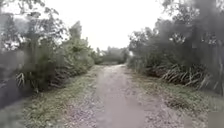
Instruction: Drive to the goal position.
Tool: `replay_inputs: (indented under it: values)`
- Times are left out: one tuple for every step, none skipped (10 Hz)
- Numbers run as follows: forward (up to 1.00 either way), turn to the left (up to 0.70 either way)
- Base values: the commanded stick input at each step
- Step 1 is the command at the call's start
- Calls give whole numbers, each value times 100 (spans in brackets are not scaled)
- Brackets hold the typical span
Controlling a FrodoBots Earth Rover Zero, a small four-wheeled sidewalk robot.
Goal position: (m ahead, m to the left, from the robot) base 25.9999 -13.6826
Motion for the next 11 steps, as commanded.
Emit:
replay_inputs:
  values:
    - [70, 0]
    - [70, 0]
    - [70, 0]
    - [70, 0]
    - [70, 0]
    - [70, 0]
    - [70, 0]
    - [70, 0]
    - [70, 0]
    - [70, 0]
    - [70, 0]
